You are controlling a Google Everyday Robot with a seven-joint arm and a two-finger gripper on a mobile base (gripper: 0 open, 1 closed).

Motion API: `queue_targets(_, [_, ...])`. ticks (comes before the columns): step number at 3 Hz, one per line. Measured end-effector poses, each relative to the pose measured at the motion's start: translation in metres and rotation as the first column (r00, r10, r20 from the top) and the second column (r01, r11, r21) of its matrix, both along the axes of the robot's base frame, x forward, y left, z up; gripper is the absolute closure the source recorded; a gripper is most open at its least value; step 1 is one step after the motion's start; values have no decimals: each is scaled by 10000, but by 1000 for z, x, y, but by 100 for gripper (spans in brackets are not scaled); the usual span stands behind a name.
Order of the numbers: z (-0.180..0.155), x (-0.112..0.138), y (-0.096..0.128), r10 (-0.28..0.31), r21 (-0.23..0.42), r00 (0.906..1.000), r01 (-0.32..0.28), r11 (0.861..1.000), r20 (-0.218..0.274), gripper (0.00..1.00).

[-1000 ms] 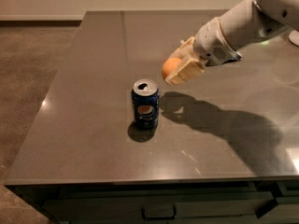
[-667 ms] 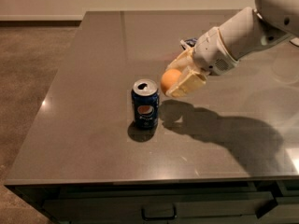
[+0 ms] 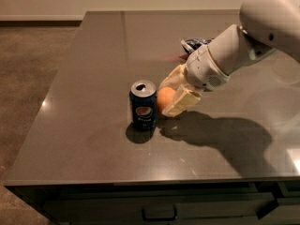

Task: Move orange near pepsi can

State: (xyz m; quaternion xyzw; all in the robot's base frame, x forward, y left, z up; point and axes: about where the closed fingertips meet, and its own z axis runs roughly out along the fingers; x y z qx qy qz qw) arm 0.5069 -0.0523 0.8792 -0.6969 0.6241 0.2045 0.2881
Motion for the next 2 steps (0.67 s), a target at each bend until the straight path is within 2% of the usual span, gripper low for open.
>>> queue_targets(1, [-8, -5, 4, 292, -173, 9995, -294, 9994, -128, 84])
queue_targets(2, [-13, -8, 5, 475, -291, 9987, -481, 9984, -207, 61])
